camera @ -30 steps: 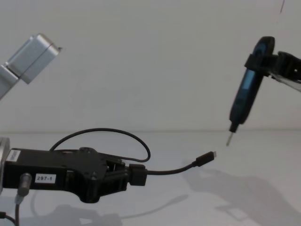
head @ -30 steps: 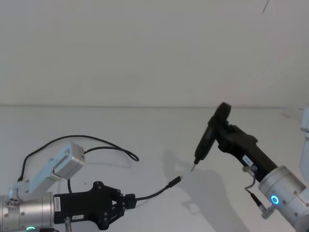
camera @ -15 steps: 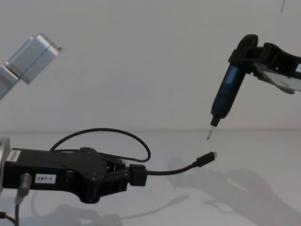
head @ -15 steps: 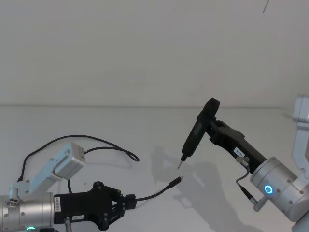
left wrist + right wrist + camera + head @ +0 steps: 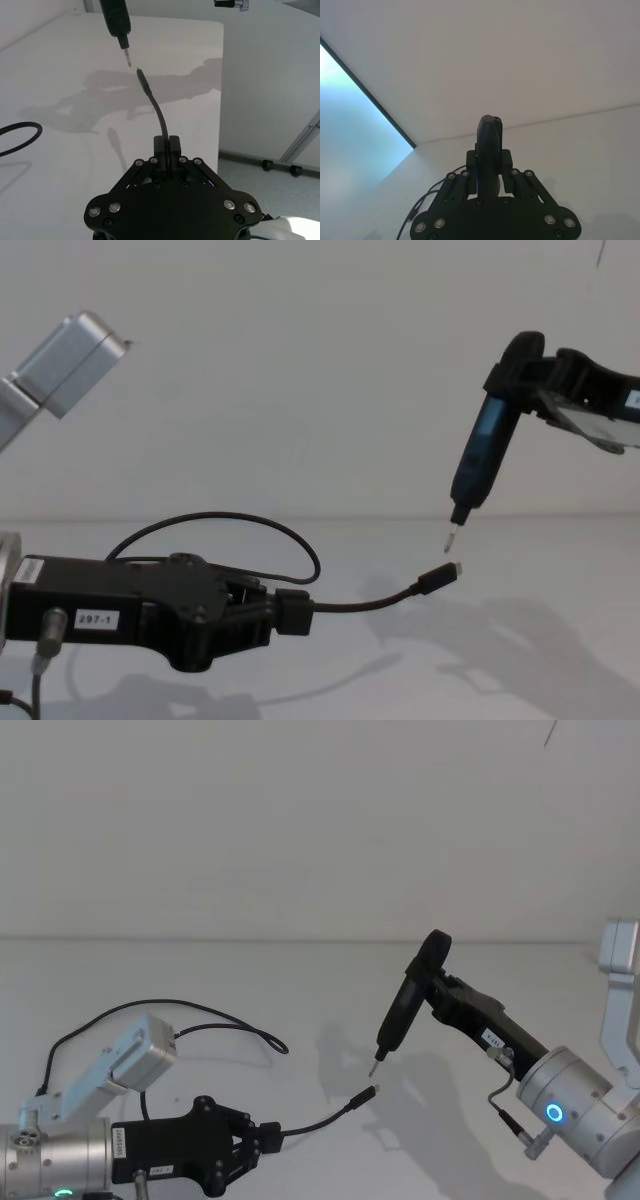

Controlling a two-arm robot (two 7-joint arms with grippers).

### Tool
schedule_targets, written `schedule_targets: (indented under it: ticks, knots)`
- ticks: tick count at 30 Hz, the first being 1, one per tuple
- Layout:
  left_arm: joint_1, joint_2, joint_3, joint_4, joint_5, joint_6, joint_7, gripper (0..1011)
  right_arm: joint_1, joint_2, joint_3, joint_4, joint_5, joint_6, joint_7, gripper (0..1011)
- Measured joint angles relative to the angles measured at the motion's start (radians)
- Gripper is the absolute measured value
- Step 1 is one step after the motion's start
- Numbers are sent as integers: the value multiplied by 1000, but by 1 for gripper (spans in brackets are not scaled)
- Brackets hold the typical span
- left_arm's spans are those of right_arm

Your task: Pick up the data cable with the one hand.

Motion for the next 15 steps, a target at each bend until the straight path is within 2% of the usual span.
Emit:
schedule_targets:
  ticks: [15]
  knots:
    - [0,0,0,0,0,0,0,60,-4,14,-4,5,-1,-8,-20,279]
